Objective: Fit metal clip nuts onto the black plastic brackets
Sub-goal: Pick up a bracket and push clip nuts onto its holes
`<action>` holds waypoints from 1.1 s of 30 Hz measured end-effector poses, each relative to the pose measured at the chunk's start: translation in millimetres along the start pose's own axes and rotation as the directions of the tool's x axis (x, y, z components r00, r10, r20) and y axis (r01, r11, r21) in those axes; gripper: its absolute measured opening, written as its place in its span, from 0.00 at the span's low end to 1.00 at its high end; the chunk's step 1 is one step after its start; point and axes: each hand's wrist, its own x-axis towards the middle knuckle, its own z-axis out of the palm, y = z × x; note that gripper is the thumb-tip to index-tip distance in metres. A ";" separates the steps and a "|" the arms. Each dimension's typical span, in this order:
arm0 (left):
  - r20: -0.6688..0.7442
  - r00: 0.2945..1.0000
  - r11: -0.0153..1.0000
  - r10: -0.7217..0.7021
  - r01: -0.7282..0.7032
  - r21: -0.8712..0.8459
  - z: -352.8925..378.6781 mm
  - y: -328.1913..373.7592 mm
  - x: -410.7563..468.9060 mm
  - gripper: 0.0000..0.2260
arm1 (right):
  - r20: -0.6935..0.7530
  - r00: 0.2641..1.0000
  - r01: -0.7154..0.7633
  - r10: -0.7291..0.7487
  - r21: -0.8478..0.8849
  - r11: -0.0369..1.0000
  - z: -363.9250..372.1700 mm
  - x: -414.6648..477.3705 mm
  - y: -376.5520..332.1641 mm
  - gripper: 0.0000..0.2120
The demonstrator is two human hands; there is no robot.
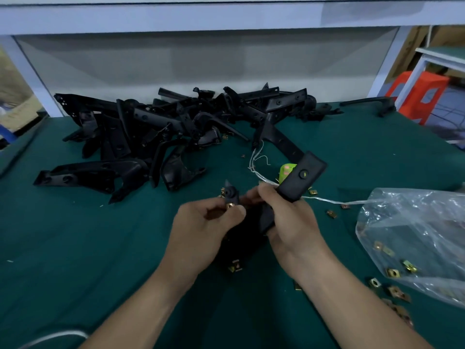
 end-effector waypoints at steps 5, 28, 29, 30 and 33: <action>-0.122 0.974 0.918 0.190 -0.132 0.374 -16.6 -0.8 4.0 0.04 | -0.065 0.991 -0.098 0.116 0.223 0.970 -10.0 9.4 -5.2 0.12; -0.097 0.981 0.937 0.167 -0.128 0.326 -0.4 -11.8 -3.5 0.13 | 0.006 0.989 -0.144 0.150 0.333 0.932 -22.5 26.3 3.9 0.15; -0.106 0.980 0.927 0.166 -0.119 0.355 -1.9 -11.1 -2.3 0.14 | 0.010 0.989 -0.143 0.148 0.341 0.929 -22.8 26.0 3.6 0.15; -0.120 0.979 0.921 0.163 -0.108 0.375 -4.4 -10.9 -0.9 0.15 | 0.012 0.989 -0.142 0.147 0.347 0.927 -23.2 25.7 3.3 0.14; -0.186 0.966 0.867 0.180 -0.067 0.493 -10.2 -9.7 2.3 0.12 | 0.008 0.990 -0.133 0.139 0.362 0.923 -24.9 26.7 1.7 0.16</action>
